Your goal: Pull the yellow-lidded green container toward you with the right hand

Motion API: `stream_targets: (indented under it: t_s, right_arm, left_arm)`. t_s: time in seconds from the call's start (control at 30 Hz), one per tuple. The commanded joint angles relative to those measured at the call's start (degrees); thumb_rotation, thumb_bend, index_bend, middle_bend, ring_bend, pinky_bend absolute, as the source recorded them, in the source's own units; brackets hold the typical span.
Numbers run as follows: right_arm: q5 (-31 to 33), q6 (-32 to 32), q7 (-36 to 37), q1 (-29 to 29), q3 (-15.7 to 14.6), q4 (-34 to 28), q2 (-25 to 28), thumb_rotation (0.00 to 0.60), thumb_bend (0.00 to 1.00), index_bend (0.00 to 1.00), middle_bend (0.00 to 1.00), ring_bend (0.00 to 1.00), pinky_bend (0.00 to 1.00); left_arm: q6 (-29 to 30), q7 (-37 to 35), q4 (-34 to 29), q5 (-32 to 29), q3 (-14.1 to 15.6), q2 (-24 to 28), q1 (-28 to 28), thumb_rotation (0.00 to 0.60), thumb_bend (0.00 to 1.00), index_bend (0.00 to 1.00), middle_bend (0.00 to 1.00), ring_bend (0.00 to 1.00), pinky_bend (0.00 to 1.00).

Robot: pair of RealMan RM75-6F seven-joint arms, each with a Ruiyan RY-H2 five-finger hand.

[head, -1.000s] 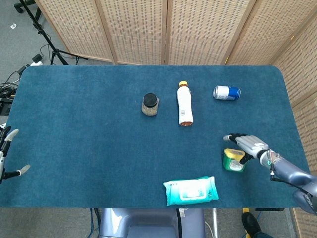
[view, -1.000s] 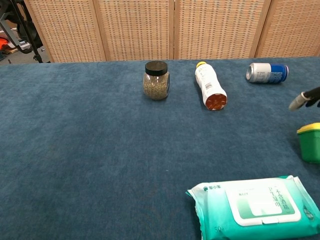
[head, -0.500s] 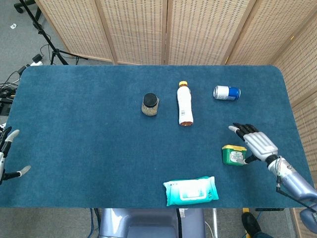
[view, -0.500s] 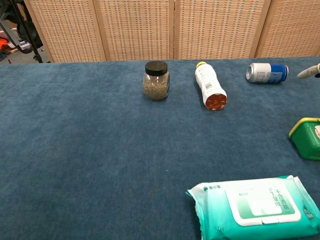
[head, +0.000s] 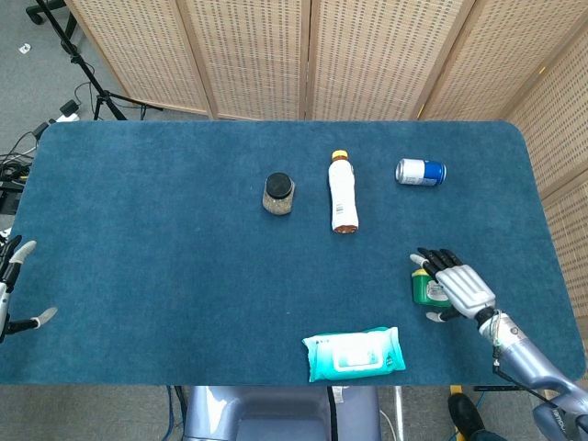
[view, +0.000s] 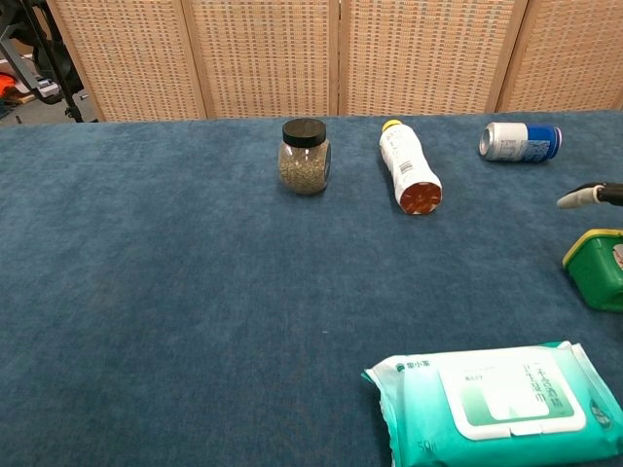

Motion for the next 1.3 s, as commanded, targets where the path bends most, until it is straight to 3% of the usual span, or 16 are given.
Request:
stream_targets:
  t_s: [0.03, 0.1, 0.27, 0.43, 0.53, 0.73, 0.8, 0.93, 1.1, 1.3]
  right_arm:
    - [-0.83, 2.2, -0.81, -0.92, 0.62, 4.84, -3.65, 0.6, 0.0, 0.07, 0.05, 0.0, 0.04]
    - [-0.73, 2.09, -0.43, -1.03, 0.72, 6.93, -5.02, 0.6, 0.0, 0.12, 0.11, 0.03, 0.11]
    - [-1.19, 5.0, 0.63, -1.88, 1.6, 11.74, -8.47, 0.6, 0.06, 0.33, 0.31, 0.24, 0.29]
    - [-2.58, 7.93, 2.25, -2.47, 1.78, 16.52, -11.36, 0.6, 0.45, 0.5, 0.48, 0.43, 0.38]
    - [-3.56, 10.19, 4.65, -2.84, 1.88, 18.15, -12.26, 0.6, 0.62, 0.53, 0.51, 0.46, 0.38]
    - [-5.29, 11.49, 9.21, -2.63, 1.2, 16.88, -10.07, 0.6, 0.76, 0.53, 0.51, 0.46, 0.38]
    - [-6.61, 5.32, 17.56, 0.74, -0.76, 8.4, -1.55, 0.6, 0.77, 0.53, 0.51, 0.46, 0.38]
    - [-7.62, -2.98, 22.42, 5.94, -2.19, 0.43, 7.65, 0.6, 0.84, 0.53, 0.51, 0.46, 0.38]
    - [-7.03, -8.9, 24.82, 9.62, -2.19, -3.69, 12.02, 0.6, 0.99, 0.53, 0.51, 0.46, 0.38]
    - [-11.18, -22.14, 33.28, 17.72, -6.33, -8.57, 17.09, 0.6, 1.0, 0.53, 0.51, 0.46, 0.38]
  left_arm:
    - [-0.01, 0.01, 0.03, -0.14, -0.07, -0.07, 0.0, 0.6, 0.0, 0.0, 0.0, 0.0, 0.0]
    - [-0.04, -0.03, 0.03, -0.13, -0.07, -0.05, -0.01, 0.6, 0.0, 0.0, 0.0, 0.0, 0.0]
    - [-0.05, -0.17, 0.01, -0.11, -0.07, 0.02, -0.01, 0.6, 0.0, 0.0, 0.0, 0.0, 0.0]
    - [-0.32, 0.05, 0.03, -0.13, -0.03, -0.07, -0.15, 0.6, 0.0, 0.0, 0.0, 0.0, 0.0]
    - [-0.28, 0.14, 0.04, -0.19, -0.07, -0.11, -0.14, 0.6, 0.0, 0.0, 0.0, 0.0, 0.0]
    - [-0.41, 0.25, 0.0, -0.18, -0.04, -0.13, -0.21, 0.6, 0.0, 0.0, 0.0, 0.0, 0.0]
    - [-0.4, 0.17, -0.01, -0.18, -0.03, -0.08, -0.19, 0.6, 0.0, 0.0, 0.0, 0.0, 0.0]
    - [-0.45, 0.29, -0.06, -0.03, 0.08, -0.09, -0.22, 0.6, 0.0, 0.0, 0.0, 0.0, 0.0]
    - [-0.53, 0.46, -0.13, 0.02, 0.13, -0.15, -0.26, 0.6, 0.0, 0.0, 0.0, 0.0, 0.0]
    - [-0.85, 0.71, -0.07, -0.18, 0.12, -0.21, -0.39, 0.6, 0.0, 0.0, 0.0, 0.0, 0.0]
